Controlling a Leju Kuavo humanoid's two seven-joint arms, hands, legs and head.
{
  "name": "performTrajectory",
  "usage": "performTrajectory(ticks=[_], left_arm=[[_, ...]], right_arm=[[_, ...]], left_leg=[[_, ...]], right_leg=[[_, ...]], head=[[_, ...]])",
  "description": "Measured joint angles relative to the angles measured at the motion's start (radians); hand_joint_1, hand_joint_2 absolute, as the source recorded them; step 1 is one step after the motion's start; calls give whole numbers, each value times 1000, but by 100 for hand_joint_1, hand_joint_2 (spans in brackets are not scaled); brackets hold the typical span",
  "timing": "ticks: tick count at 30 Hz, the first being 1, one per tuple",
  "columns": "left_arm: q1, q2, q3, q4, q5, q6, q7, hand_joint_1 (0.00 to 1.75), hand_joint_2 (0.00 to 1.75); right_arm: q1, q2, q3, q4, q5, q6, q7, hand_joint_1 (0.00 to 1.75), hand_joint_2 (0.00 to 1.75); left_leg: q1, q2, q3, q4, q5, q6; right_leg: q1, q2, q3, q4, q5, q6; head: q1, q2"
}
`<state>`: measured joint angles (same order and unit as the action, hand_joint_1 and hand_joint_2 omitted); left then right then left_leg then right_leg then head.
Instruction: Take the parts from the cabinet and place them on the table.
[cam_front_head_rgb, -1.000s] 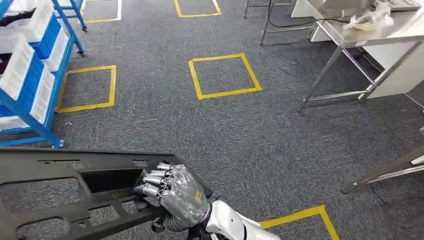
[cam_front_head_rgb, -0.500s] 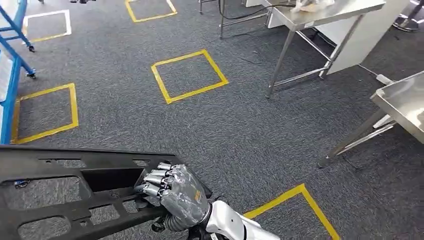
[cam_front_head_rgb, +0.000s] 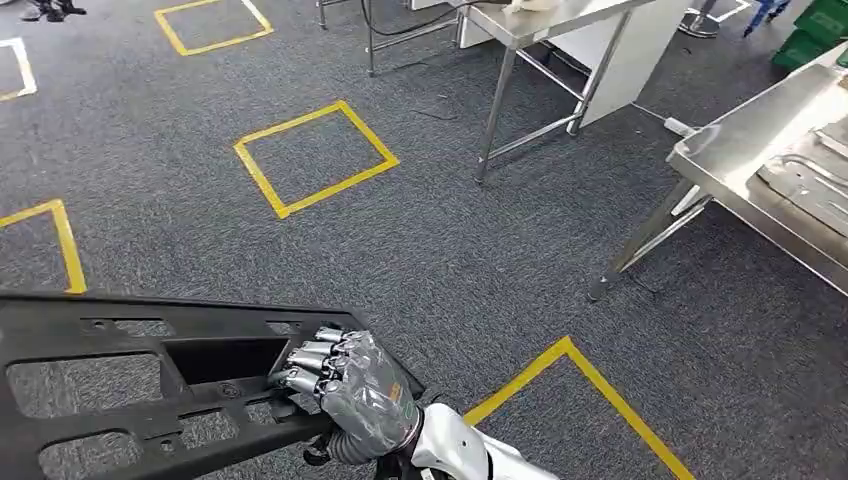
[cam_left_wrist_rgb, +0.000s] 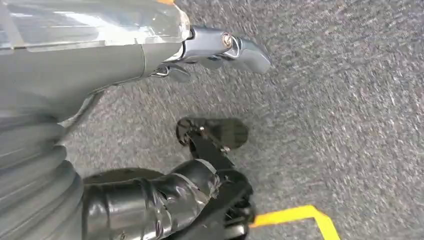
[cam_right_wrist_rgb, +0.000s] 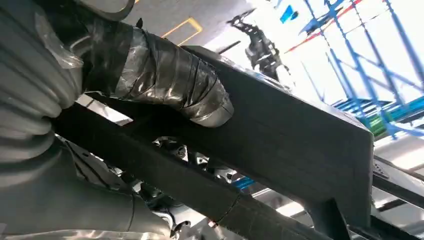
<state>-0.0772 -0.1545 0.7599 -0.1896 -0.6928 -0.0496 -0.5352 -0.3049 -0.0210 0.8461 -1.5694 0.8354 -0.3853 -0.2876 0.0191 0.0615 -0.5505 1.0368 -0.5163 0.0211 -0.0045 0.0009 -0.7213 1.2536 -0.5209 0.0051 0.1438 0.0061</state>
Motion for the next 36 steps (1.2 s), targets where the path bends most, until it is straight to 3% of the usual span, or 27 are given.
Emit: performTrajectory(ticks=[1, 2, 3, 4, 7, 8, 9, 10, 12, 13, 14, 16, 17, 18, 19, 22, 23, 24, 25, 27, 28, 29, 30, 32, 33, 34, 36], left_arm=[[-1, 0, 0, 0, 2, 4, 3, 0, 175], [0, 0, 1, 0, 3, 1, 9, 0, 175], [2, -5, 3, 0, 3, -11, 21, 0, 175], [0, -4, 5, 0, 6, -23, 33, 0, 175], [-1, -6, 16, 0, 12, -44, 58, 0, 175], [-1, -6, 18, 0, 11, -44, 60, 0, 175], [0, -6, 21, 0, 10, -44, 60, 0, 175], [2, -6, 24, 0, 10, -42, 60, 0, 175], [4, -6, 25, 0, 7, -38, 63, 0, 175], [4, -6, 26, 0, 6, -34, 64, 0, 175], [6, -6, 27, 0, 5, -32, 67, 0, 175], [8, -6, 28, 0, 4, -29, 68, 0, 175], [7, -6, 28, 0, 4, -27, 69, 0, 175], [11, -6, 30, 0, 4, -27, 70, 0, 175], [8, -6, 30, 0, 4, -27, 71, 0, 175], [4, -5, 31, 0, 4, -26, 75, 0, 175], [5, -7, 31, 0, 5, -23, 77, 0, 175], [6, -6, 32, 0, 4, -23, 77, 0, 175], [6, -6, 32, 0, 4, -23, 77, 0, 175], [11, -6, 33, 0, 4, -22, 78, 0, 175], [13, -6, 34, 0, 2, -20, 79, 0, 175], [13, -6, 35, 0, 2, -19, 79, 0, 175], [12, -6, 35, 0, 2, -19, 79, 0, 175], [9, -6, 35, 0, 2, -18, 79, 0, 175], [10, -8, 35, 0, 2, -17, 79, 0, 175], [10, -9, 36, 0, 2, -17, 79, 0, 175], [5, -9, 37, 0, 2, -15, 79, 0, 175]], right_arm=[[0, 0, 0, 0, 1, 0, 0, 175, 175], [-1, 0, 0, 0, 2, 0, 0, 175, 175], [-3, 0, 0, 0, 2, 0, 0, 175, 175], [-6, 0, 0, 0, 2, 1, 0, 175, 175], [-6, 0, 0, 0, 1, 3, 1, 175, 175], [-4, 2, 0, 0, 0, 3, 2, 175, 175], [-7, 2, 0, 0, -2, 4, 2, 175, 175], [-10, 6, 0, 0, -3, 5, 2, 175, 175], [-9, 7, 2, 2, -7, 5, 3, 175, 175], [-8, 7, 3, 3, -8, 5, 3, 175, 175], [-8, 7, 3, 4, -9, 5, 3, 175, 175], [-8, 7, 3, 4, -9, 5, 3, 175, 175], [-8, 8, 3, 4, -9, 5, 3, 175, 175], [-9, 8, 3, 5, -9, 5, 3, 175, 175], [-10, 9, 3, 6, -9, 6, 3, 175, 175], [-8, 8, 3, 6, -9, 6, 4, 175, 175], [-7, 8, 3, 6, -10, 5, 4, 175, 175], [-9, 8, 3, 6, -10, 5, 4, 175, 175], [-10, 8, 3, 6, -10, 5, 4, 175, 175], [-9, 8, 3, 7, -10, 5, 4, 175, 175], [-7, 7, 3, 9, -10, 5, 4, 175, 175], [-6, 7, 3, 10, -10, 5, 4, 175, 175], [-6, 7, 3, 11, -10, 5, 4, 175, 175], [-7, 7, 3, 11, -10, 5, 4, 175, 175], [-8, 7, 3, 11, -10, 5, 4, 175, 175], [-10, 7, 3, 11, -10, 5, 4, 175, 175], [-9, 7, 3, 11, -10, 5, 4, 175, 175]], left_leg=[[-2, 12, 8, 0, -5, -1], [-2, 22, 15, -2, -10, -2], [-6, 34, 18, -5, -12, -5], [-7, 44, 17, -6, -13, -10], [-14, 94, 40, -21, -19, -24], [-5, 69, 42, -12, -33, -25], [-5, 5, 29, 25, -54, -27], [-4, -28, -5, 92, -86, -28], [-1, -52, -85, 235, -140, -36], [1, -53, -111, 269, -139, -40], [3, -53, -113, 255, -111, -44], [8, -62, -66, 124, -13, -49], [13, -86, -36, 47, 28, -53], [14, -142, -31, 36, 1, -55], [14, -141, -26, 23, 3, -41], [8, -110, -24, 20, 8, -22], [15, -96, -21, 14, 11, -16], [14, -87, -18, 11, 12, -11], [12, -75, -16, 8, 11, -6], [8, -47, -15, 9, 7, -2], [8, -31, -14, 9, 5, -1], [7, -18, -12, 9, 2, -1], [6, -6, -7, 9, -1, -1], [3, 15, 8, 7, -10, -3], [3, 24, 14, 3, -13, -5], [-4, 34, 15, 3, -17, -11], [-4, 59, 24, -7, -19, -20]], right_leg=[[5, -16, 48, -93, 49, -10], [17, -63, 86, -174, 74, -25], [33, -113, 98, -184, 54, -35], [41, -106, 99, -206, 56, -41], [39, -55, 103, -221, 61, -48], [23, -45, 121, -237, 69, -48], [20, -30, 127, -245, 70, -52], [17, -19, 127, -245, 71, -56], [17, 9, 128, -243, 68, -60], [17, 27, 127, -240, 67, -60], [15, 44, 128, -234, 64, -58], [7, 77, 127, -216, 53, -46], [3, 88, 125, -203, 44, -39], [4, 97, 115, -192, 39, -30], [7, 111, 105, -180, 36, -25], [2, 140, 101, -191, 47, -8], [2, 122, 96, -185, 42, -6], [8, 56, 86, -157, 24, 2], [5, 24, 58, -102, -6, 8], [0, 7, -21, 48, -68, 14], [-2, 5, -53, 101, -76, 15], [-2, 4, -57, 100, -60, 15], [-2, 2, -37, 55, -21, 11], [6, -24, 51, -114, 67, -6], [20, -81, 82, -180, 71, -21], [33, -98, 91, -197, 62, -27], [33, -71, 88, -199, 61, -31]], head=[[0, 0], [0, 0], [-1, 0], [3, 0], [3, 0], [3, 0], [2, 0], [1, 0], [2, 0], [2, 0], [2, 0], [2, 0], [2, 0], [0, 0], [2, 0], [0, 0], [1, 0], [5, 0], [4, 0], [4, 0], [4, 0], [4, 0], [4, 0], [4, 0], [4, 0], [5, 0], [6, 0]])
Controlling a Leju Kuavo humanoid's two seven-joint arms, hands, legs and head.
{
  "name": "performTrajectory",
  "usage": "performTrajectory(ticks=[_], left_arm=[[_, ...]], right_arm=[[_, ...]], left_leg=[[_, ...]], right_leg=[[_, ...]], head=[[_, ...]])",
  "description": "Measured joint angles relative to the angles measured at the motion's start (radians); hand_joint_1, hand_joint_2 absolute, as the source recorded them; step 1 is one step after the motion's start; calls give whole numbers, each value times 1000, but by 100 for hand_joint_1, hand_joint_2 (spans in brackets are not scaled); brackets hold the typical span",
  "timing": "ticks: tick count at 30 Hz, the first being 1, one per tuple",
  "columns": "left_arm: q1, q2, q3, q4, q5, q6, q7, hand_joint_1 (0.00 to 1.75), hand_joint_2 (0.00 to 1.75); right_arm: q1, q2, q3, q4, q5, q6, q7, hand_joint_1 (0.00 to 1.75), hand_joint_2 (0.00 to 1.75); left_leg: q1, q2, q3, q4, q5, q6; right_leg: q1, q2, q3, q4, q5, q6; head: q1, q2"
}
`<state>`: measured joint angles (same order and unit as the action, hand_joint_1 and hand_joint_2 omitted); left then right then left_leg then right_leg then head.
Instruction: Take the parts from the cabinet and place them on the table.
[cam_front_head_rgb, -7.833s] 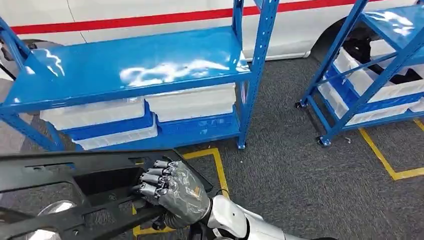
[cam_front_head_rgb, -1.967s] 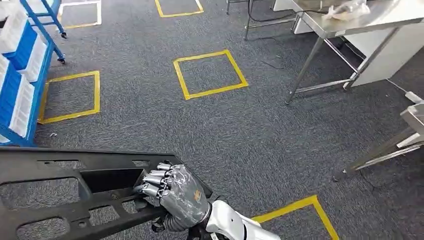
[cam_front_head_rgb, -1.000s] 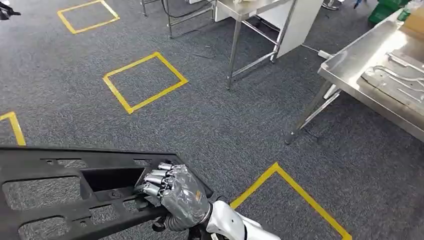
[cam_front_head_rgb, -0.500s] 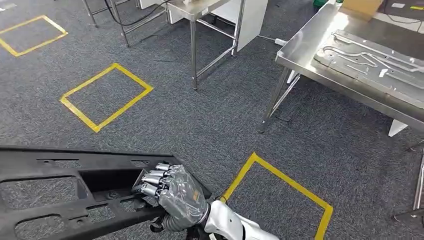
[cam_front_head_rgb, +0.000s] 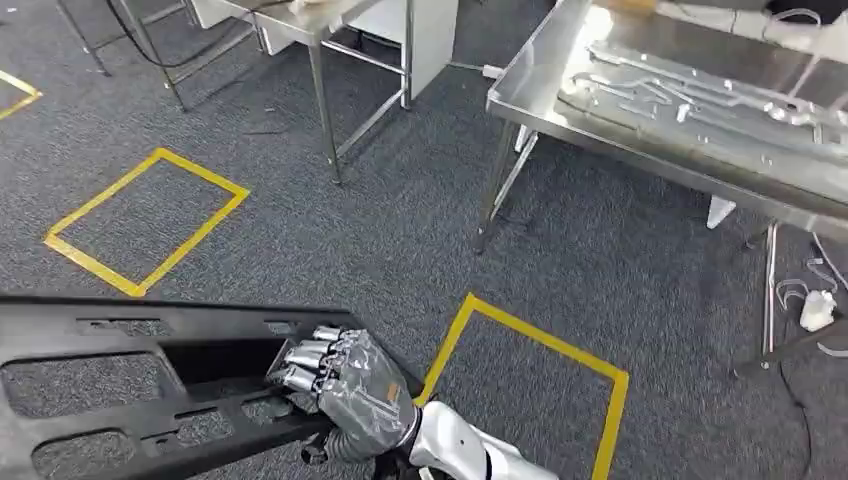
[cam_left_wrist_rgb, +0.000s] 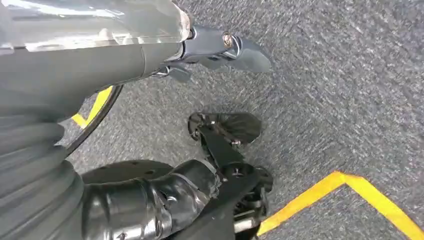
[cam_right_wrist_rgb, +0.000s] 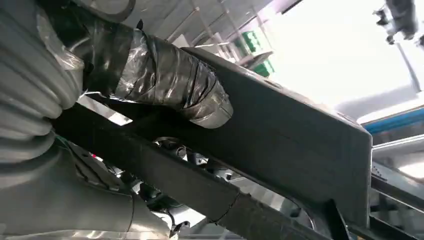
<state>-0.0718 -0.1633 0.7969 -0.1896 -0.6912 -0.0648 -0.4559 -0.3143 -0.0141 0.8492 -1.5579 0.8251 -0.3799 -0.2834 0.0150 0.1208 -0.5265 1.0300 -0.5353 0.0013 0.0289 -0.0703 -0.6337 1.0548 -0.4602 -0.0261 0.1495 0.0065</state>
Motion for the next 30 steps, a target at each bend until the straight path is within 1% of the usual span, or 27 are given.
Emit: performTrajectory(ticks=[1, 2, 3, 4, 5, 6, 7, 8, 9, 11, 12, 13, 14, 16, 17, 18, 19, 20, 21, 22, 23, 24, 25, 26, 27, 28, 30], left_arm=[[-2, 0, 0, 0, 0, 0, 0, 0, 175], [-3, 0, 0, 0, -1, 1, 0, 0, 175], [-4, 1, 0, 0, -1, 2, 0, 0, 175], [-2, 1, 1, 0, -2, 2, 0, 0, 175], [-2, 1, 1, 0, -2, 2, 1, 0, 175], [-1, 1, 2, 0, -3, 2, 1, 0, 175], [0, 1, 2, 0, -3, 2, 1, 0, 175], [2, 1, 2, 0, -3, 2, 1, 0, 175], [4, 1, 2, 0, -3, 2, 1, 0, 175], [4, 3, 2, 0, -3, 5, 1, 0, 175], [4, 3, 2, 0, -6, 6, 1, 0, 175], [7, 3, 3, 0, -9, 6, 3, 0, 175], [4, 3, 3, 0, -10, 7, 2, 0, 175], [-2, 5, 3, 0, -12, 10, 2, 0, 175], [-2, 4, 4, 0, -12, 11, 9, 0, 175], [-2, 4, 5, 0, -11, 13, 19, 0, 175], [-1, 5, 6, 0, -11, 13, 26, 0, 175], [3, 5, 9, 0, -11, 13, 29, 0, 175], [6, 5, 11, 0, -11, 13, 33, 0, 175], [9, 6, 11, 0, -11, 13, 34, 0, 175], [12, 6, 11, 0, -11, 13, 35, 0, 175], [13, 6, 11, 0, -11, 13, 35, 0, 175], [12, 6, 11, 0, -11, 13, 35, 0, 175], [10, 6, 11, 0, -11, 13, 35, 0, 175], [9, 5, 11, 0, -11, 13, 35, 0, 175], [10, 3, 11, 0, -11, 13, 35, 0, 175], [7, 3, 11, 0, -11, 13, 35, 0, 175]], right_arm=[[1, 0, 0, 0, 0, 0, 0, 175, 175], [1, 0, 0, -1, 0, -1, 0, 175, 175], [2, 1, 0, 0, 0, -1, 0, 175, 175], [-1, 1, 0, 2, 0, -1, 0, 175, 175], [-1, 3, 0, 3, 0, 0, 0, 175, 175], [1, 4, 0, 5, 0, 0, 0, 175, 175], [2, 4, 0, 6, 0, 0, 0, 175, 175], [3, 4, 0, 9, 0, 0, 0, 175, 175], [5, 4, 0, 11, 0, 0, 0, 175, 175], [6, 4, 0, 12, 0, -1, 0, 175, 175], [7, 4, 0, 12, 0, -1, 0, 175, 175], [5, 4, 0, 13, 0, -1, 0, 175, 175], [6, 5, 0, 13, -1, -2, 0, 175, 175], [8, 4, 0, 14, -1, -2, 0, 175, 175], [8, 4, 0, 14, -1, -2, 0, 175, 175], [11, 4, 0, 14, -2, -2, 0, 175, 175], [8, 4, 0, 15, -2, -3, 0, 175, 175], [7, 4, 0, 15, -2, -3, 0, 175, 175], [7, 4, 0, 16, -3, -3, -1, 175, 175], [8, 4, 0, 19, -3, -2, -1, 175, 175], [10, 4, 0, 22, -3, -2, -1, 175, 175], [12, 4, 0, 24, -3, -2, -1, 175, 175], [12, 4, 0, 25, -3, -2, -1, 175, 175], [11, 4, 0, 25, -3, -3, -2, 175, 175], [10, 4, 0, 25, -3, -3, -2, 175, 175], [8, 4, 0, 25, -3, -3, -2, 175, 175], [7, 4, 0, 25, -3, -3, -3, 175, 175]], left_leg=[[-1, 13, 8, -7, 0, -2], [-6, 21, 12, -10, -8, -9], [1, -34, 15, 12, -21, -11], [3, -78, -11, 67, -54, -11], [4, -101, -47, 137, -87, -12], [5, -112, -90, 212, -117, -15], [5, -113, -123, 264, -128, -19], [6, -113, -138, 277, -114, -22], [7, -113, -134, 248, -78, -24], [12, -130, -79, 96, 29, -27], [15, -170, -56, 47, 33, -27], [14, -209, -56, 33, 23, -26], [14, -199, -56, 37, 25, -13], [8, -179, -55, 36, 27, -4], [15, -166, -51, 26, 32, 4], [16, -150, -45, 20, 34, 9], [17, -141, -42, 17, 34, 15], [15, -127, -40, 15, 32, 18], [14, -113, -39, 15, 30, 20], [13, -98, -38, 16, 27, 20], [13, -82, -36, 16, 24, 20], [12, -70, -33, 16, 22, 20], [12, -58, -28, 16, 18, 19], [11, -47, -21, 15, 14, 17], [10, -36, -13, 13, 10, 15], [8, -27, -8, 9, 7, 12], [4, -6, -2, 4, 5, 1]], right_leg=[[0, 13, 1, -4, 1, -2], [-11, 29, 19, -24, 9, -8], [-16, 41, 27, -37, 13, -11], [-19, 50, 30, -39, 14, -18], [-21, 63, 30, -37, 13, -21], [-21, 77, 30, -35, 10, -24], [-21, 93, 30, -32, 9, -24], [-21, 111, 30, -28, 6, -23], [-23, 128, 30, -23, 3, -20], [-28, 161, 30, -4, -9, -9], [-32, 171, 26, 8, -17, -2], [-26, 182, 17, 19, -21, 5], [-29, 192, 11, 18, -17, 10], [-34, 211, 9, 10, -11, 22], [-33, 223, 5, 12, -11, 26], [-31, 186, 5, 24, -19, 29], [-26, 133, -12, 59, -41, 35], [-30, 101, -49, 130, -77, 42], [-34, 86, -89, 205, -108, 46], [-36, 79, -123, 265, -126, 48], [-38, 75, -141, 291, -123, 49], [-39, 73, -133, 271, -98, 48], [-39, 69, -106, 213, -59, 45], [-36, 59, -59, 124, -12, 37], [-27, 16, -9, 29, 24, 23], [-11, -39, 2, 10, 0, 13], [-3, -17, 0, -2, 7, 7]], head=[[-1, 0], [-1, 0], [-2, 0], [-2, 0], [-2, 0], [-2, 0], [-2, 0], [-2, 0], [-2, 0], [-2, 0], [-1, 0], [-3, 0], [-2, 0], [-3, 0], [-3, 0], [-2, 0], [3, 0], [3, 0], [3, 0], [3, 0], [3, 0], [3, 0], [3, 0], [3, 0], [3, 0], [3, 0], [2, 0]])
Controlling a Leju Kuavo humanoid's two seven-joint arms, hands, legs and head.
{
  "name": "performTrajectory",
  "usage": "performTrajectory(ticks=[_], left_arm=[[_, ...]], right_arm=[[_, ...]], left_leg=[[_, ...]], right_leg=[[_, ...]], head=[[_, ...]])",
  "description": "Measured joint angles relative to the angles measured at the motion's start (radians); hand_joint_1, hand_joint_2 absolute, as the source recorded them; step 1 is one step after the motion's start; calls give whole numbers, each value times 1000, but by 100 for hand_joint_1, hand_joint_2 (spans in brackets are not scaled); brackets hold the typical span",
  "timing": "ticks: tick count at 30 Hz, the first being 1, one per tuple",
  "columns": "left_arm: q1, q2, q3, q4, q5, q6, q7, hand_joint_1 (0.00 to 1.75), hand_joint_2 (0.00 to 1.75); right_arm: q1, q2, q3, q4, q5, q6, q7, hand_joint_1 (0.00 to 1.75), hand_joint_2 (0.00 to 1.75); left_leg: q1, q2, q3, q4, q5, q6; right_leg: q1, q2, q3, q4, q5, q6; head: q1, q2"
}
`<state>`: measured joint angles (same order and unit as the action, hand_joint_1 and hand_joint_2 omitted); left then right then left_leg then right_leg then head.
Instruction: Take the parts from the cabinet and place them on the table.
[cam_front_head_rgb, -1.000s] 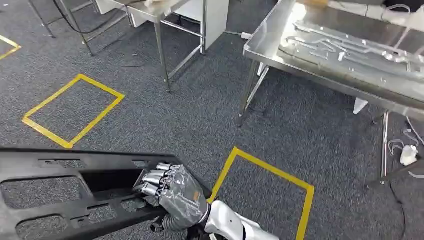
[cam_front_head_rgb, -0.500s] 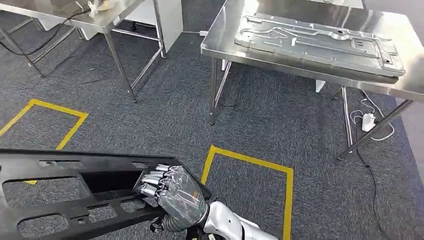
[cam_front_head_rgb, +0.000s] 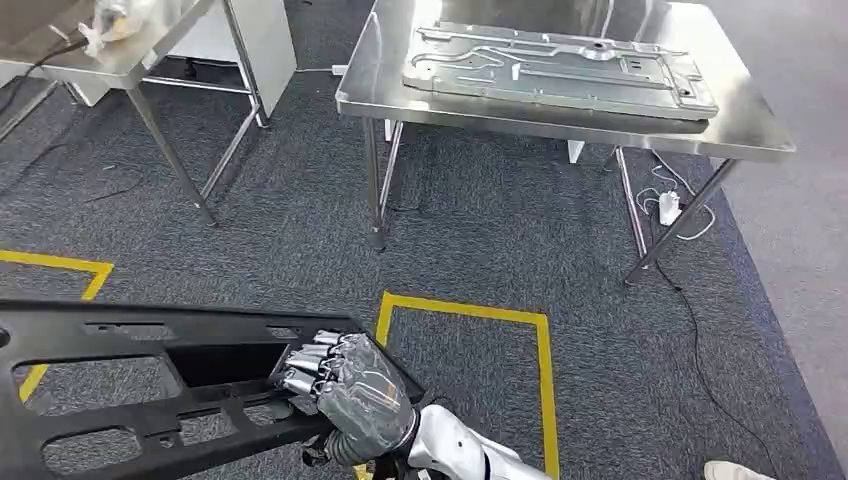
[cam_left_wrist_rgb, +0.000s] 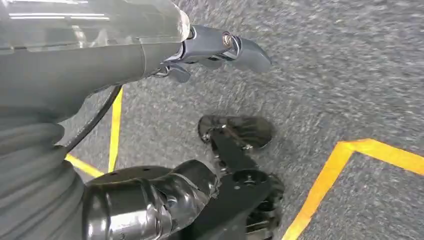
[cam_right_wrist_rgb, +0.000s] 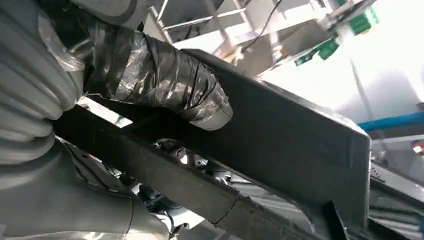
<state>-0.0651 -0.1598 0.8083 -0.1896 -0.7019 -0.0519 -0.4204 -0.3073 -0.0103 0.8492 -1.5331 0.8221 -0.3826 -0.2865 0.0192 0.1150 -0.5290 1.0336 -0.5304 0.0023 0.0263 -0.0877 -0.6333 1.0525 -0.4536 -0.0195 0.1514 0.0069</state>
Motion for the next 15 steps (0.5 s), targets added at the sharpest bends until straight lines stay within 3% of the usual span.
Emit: performTrajectory(ticks=[2, 3, 4, 5, 7, 8, 9, 10, 11, 12, 13, 14, 15], left_arm=[[-4, 0, 0, 0, 0, 0, 0, 0, 175], [-5, 0, 0, 0, 0, 0, 0, 0, 175], [-4, 0, 0, 0, 0, 0, 0, 0, 175], [0, 0, 0, 0, 0, 0, 0, 0, 175], [0, 0, 0, 0, 0, 0, 0, 0, 175], [2, 0, 0, 0, 0, 0, 0, 0, 175], [3, 0, 0, 0, 0, 0, 0, 0, 175], [4, 0, 0, 0, 0, 0, 1, 0, 175], [4, 0, 0, 0, 0, 0, 1, 0, 175], [3, 2, 0, 0, 0, 0, 1, 0, 175], [5, 4, 1, 0, 0, 0, 1, 0, 175], [4, 4, 1, 0, 0, 0, 1, 0, 175], [1, 4, 1, 0, 0, 0, 0, 0, 175]], right_arm=[[1, 0, 0, 0, 0, 0, 0, 175, 175], [4, 0, 0, -1, 0, 0, 0, 175, 175], [1, 0, 0, 0, 0, 0, 0, 175, 175], [-2, 3, 0, 0, 0, 0, 0, 175, 175], [0, 6, 0, 1, 0, 0, -1, 175, 175], [1, 5, 0, 3, 0, 0, -1, 175, 175], [1, 5, 0, 5, 0, 0, -1, 175, 175], [3, 5, 0, 5, 0, 0, -1, 175, 175], [3, 5, 0, 5, 0, 0, -1, 175, 175], [3, 5, 0, 5, 0, 0, -1, 175, 175], [3, 5, 0, 5, 0, 0, -1, 175, 175], [1, 6, 0, 5, 0, 0, -1, 175, 175], [3, 6, 0, 5, 0, 0, -1, 175, 175]], left_leg=[[-6, 29, 17, -13, -3, -10], [3, 9, 19, -7, -14, -15], [2, -46, 10, 25, -35, -15], [3, -82, -23, 92, -71, -14], [3, -107, -104, 237, -129, -18], [3, -108, -136, 284, -132, -21], [3, -108, -141, 275, -106, -22], [4, -109, -128, 229, -63, -22], [4, -114, -101, 152, -10, -21], [5, -132, -71, 73, 38, -19], [8, -184, -54, 37, 32, -15], [10, -193, -50, 11, 30, -14], [5, -185, -52, 19, 31, -10]], right_leg=[[-1, 30, 3, -11, 2, -6], [-20, 45, 22, -29, 11, -10], [-20, 57, 27, -37, 12, -16], [-20, 68, 28, -38, 13, -23], [-19, 96, 28, -37, 11, -27], [-19, 116, 28, -34, 10, -26], [-19, 134, 28, -31, 8, -26], [-19, 152, 29, -26, 5, -24], [-20, 169, 29, -19, 1, -20], [-21, 183, 29, -10, -4, -15], [-26, 191, 22, -4, -8, -11], [-16, 203, 13, 12, -14, -3], [-26, 210, 9, 8, -10, 4]], head=[[1, 0], [0, 0], [-1, 0], [-1, 0], [-1, 0], [-1, 0], [-1, 0], [-2, 0], [-1, 0], [-2, 0], [0, 0], [-1, 0], [-1, 0]])
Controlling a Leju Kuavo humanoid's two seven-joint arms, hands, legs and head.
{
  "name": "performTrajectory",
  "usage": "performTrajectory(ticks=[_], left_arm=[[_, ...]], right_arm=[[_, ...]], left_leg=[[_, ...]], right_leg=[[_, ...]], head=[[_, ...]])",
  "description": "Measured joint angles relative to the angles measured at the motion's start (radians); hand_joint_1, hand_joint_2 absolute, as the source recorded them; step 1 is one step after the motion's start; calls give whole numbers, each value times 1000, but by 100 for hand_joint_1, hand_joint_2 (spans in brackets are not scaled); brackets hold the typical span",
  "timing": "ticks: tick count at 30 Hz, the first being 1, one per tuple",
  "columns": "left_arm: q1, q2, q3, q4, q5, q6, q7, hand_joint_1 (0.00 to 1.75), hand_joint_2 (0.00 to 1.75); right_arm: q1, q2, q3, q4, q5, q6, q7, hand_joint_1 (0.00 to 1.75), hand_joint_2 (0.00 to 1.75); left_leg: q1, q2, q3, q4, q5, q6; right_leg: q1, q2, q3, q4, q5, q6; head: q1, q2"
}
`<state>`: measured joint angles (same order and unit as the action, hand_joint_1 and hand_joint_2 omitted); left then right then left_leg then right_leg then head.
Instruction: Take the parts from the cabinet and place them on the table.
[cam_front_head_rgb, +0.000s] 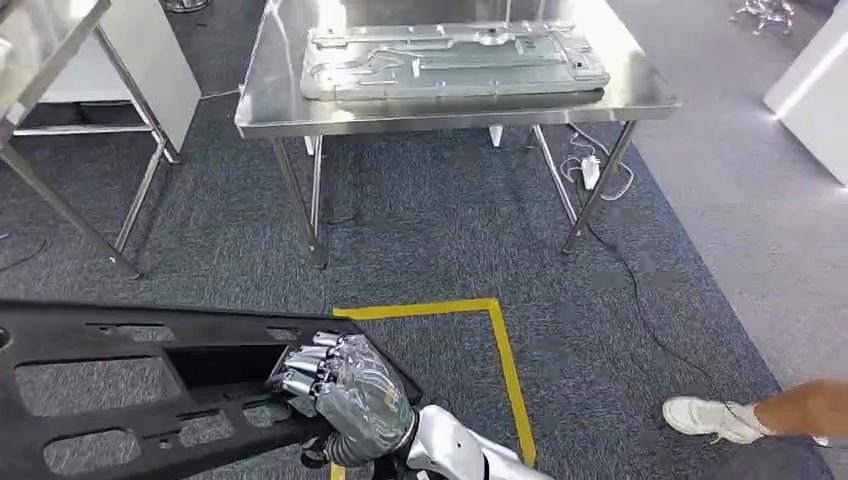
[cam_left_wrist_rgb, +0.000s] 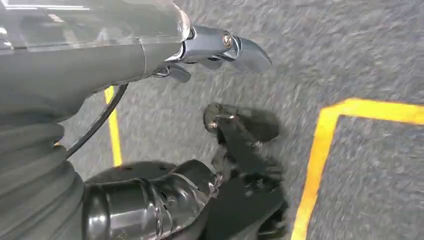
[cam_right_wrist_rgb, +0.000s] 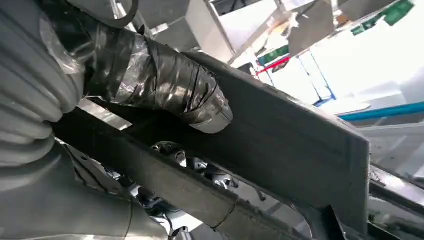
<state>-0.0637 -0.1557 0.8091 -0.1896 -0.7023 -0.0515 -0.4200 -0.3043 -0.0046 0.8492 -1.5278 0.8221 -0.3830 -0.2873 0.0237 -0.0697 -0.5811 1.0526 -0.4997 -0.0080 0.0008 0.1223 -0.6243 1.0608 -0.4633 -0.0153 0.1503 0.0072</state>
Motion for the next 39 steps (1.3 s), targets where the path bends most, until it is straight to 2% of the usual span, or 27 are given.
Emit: performTrajectory(ticks=[1, 6, 7, 8, 9, 10, 11, 12, 14, 15, 16, 19, 20, 21, 22, 23, 24, 25, 26, 27, 29, 30, 31, 32, 33, 34, 39], left_arm=[[-7, 0, 0, 0, -2, 0, 0, 0, 175], [-6, 0, 0, 0, -2, 0, 0, 0, 175], [-7, -2, 0, 0, -4, 1, 0, 0, 175], [-5, 0, 0, 0, -10, 8, -8, 0, 175], [-2, 0, 0, 0, -18, 18, -23, 0, 175], [-3, 1, 0, 0, -19, 18, -25, 0, 175], [-4, 1, 0, 0, -19, 18, -26, 0, 175], [-6, 1, 0, 0, -19, 18, -26, 0, 175], [-8, 0, 0, 0, -19, 16, -26, 0, 175], [-8, 0, 0, 0, -19, 17, -25, 0, 175], [-13, 0, 0, 0, -20, 19, -19, 0, 175], [-25, 0, 0, 0, -22, 21, -13, 0, 175], [-25, 0, 0, 0, -22, 16, -9, 0, 175], [-22, 0, 0, 0, -22, 13, -6, 0, 175], [-21, 0, 1, 0, -22, 12, -3, 0, 175], [-17, 0, 2, 0, -22, 11, -1, 0, 175], [-15, 0, 3, 0, -23, 10, -1, 0, 175], [-12, 0, 3, 0, -24, 11, 0, 0, 175], [-10, 0, 3, 0, -28, 11, -1, 0, 175], [-9, 0, 3, 0, -31, 14, -3, 0, 175], [-12, 1, 3, 0, -37, 15, -7, 0, 175], [-13, 2, 3, 0, -37, 15, -8, 0, 175], [-13, 2, 3, 0, -37, 15, -8, 0, 175], [-18, 2, 3, 0, -37, 14, -9, 0, 175], [-20, 2, 3, 0, -37, 14, -9, 0, 175], [-19, 1, 3, 0, -37, 13, -10, 0, 175], [-19, 1, 3, 0, -38, 29, -5, 0, 175]], right_arm=[[1, 0, 0, 0, 0, -1, 0, 175, 175], [2, 0, 0, 0, 0, -2, 0, 175, 175], [3, 0, 0, 0, -1, -2, 0, 175, 175], [2, -1, 0, 0, -1, -3, 0, 175, 175], [2, -1, 0, 1, -1, -3, 0, 175, 175], [3, -2, 0, 3, -1, -3, 0, 175, 175], [4, -2, 0, 6, -2, -3, 0, 175, 175], [3, -3, 0, 6, -2, -3, 0, 175, 175], [2, -3, 0, 6, -2, -3, -1, 175, 175], [-1, -3, 0, 6, -2, -4, -2, 175, 175], [0, -3, 0, 7, 0, -4, -3, 175, 175], [1, -3, 0, 8, 11, -9, -3, 175, 175], [-2, -3, 0, 8, 33, -16, 3, 175, 175], [-4, -3, 0, 9, 57, -24, 10, 175, 175], [-9, -3, 0, 11, 68, -31, 13, 175, 175], [-15, -1, 0, 12, 74, -34, 13, 175, 175], [-16, 0, 0, 14, 76, -34, 15, 175, 175], [-16, 0, 0, 17, 76, -34, 17, 175, 175], [-16, 0, 0, 21, 76, -34, 18, 175, 175], [-17, 0, 0, 25, 76, -34, 19, 175, 175], [-21, 3, 0, 30, 76, -34, 19, 175, 175], [-23, 5, 0, 33, 76, -34, 19, 175, 175], [-26, 6, 0, 35, 76, -34, 19, 175, 175], [-27, 8, 0, 36, 76, -34, 20, 175, 175], [-27, 8, 0, 37, 76, -34, 20, 175, 175], [-29, 8, 0, 39, 76, -34, 20, 175, 175], [-38, 8, 0, 42, 76, -34, 23, 175, 175]], left_leg=[[-4, 8, 1, 1, -1, 5], [-4, 12, 2, 1, 0, 7], [7, 31, 10, -15, 7, 18], [6, 51, 20, -24, 9, 24], [3, 85, 25, -24, 3, 32], [4, 101, 26, -23, -1, 31], [4, 114, 29, -23, -3, 30], [4, 128, 35, -23, -8, 27], [6, 151, 50, -23, -18, 21], [6, 151, 56, -24, -23, 15], [1, 160, 51, -25, -28, 7], [2, 170, 70, -39, -28, -8], [2, 171, 79, -43, -31, -17], [7, 135, 75, -25, -43, -20], [7, 101, 51, 20, -69, -19], [7, 85, 10, 94, -105, -18], [6, 78, -35, 170, -134, -19], [5, 77, -76, 236, -150, -21], [5, 77, -99, 261, -141, -22], [5, 77, -99, 235, -104, -21], [5, 76, -45, 89, -2, -16], [5, 72, -19, 13, 27, -10], [-1, 66, -15, 8, 7, -7], [-4, 66, -13, 4, 11, 1], [-3, 66, -12, -1, 15, 4], [-3, 66, -12, -3, 16, 2], [-5, 64, -9, -3, 14, 5]], right_leg=[[0, 12, -1, -5, 2, 6], [-1, 16, -1, -7, 4, 9], [3, 24, -2, -6, 4, 15], [7, -66, -14, 30, -19, 26], [-7, -110, -106, 199, -93, 42], [-11, -114, -141, 255, -106, 46], [-15, -118, -149, 263, -94, 48], [-17, -123, -132, 221, -57, 49], [-16, -147, -50, 63, 30, 44], [-14, -162, -19, -8, 36, 40], [-2, -161, -10, -11, 26, 34], [4, -148, -10, -13, 20, 19], [2, -143, -1, -27, 24, 12], [-6, -140, 12, -39, 27, 4], [-7, -139, 16, -44, 27, -4], [-6, -137, 16, -43, 25, -10], [-4, -132, 17, -41, 22, -14], [-1, -127, 17, -39, 19, -18], [1, -121, 17, -36, 16, -19], [3, -114, 18, -32, 12, -18], [3, -103, 22, -21, 3, -13], [2, -101, 21, -12, -4, -9], [8, -99, 15, -5, -8, -3], [7, -95, 10, -2, -9, 2], [6, -96, 11, -2, -8, 5], [9, -97, 12, -2, -8, -6], [8, -99, 20, -11, -8, -6]], head=[[0, 0], [0, 0], [-1, 0], [4, 0], [3, 0], [3, 0], [3, 0], [3, 0], [3, 0], [3, 0], [3, 0], [2, 0], [3, 0], [2, 0], [2, 0], [2, 0], [2, 0], [2, 0], [2, 0], [2, 0], [2, 0], [2, 0], [2, 0], [2, 0], [2, 0], [2, 0], [2, 0]])
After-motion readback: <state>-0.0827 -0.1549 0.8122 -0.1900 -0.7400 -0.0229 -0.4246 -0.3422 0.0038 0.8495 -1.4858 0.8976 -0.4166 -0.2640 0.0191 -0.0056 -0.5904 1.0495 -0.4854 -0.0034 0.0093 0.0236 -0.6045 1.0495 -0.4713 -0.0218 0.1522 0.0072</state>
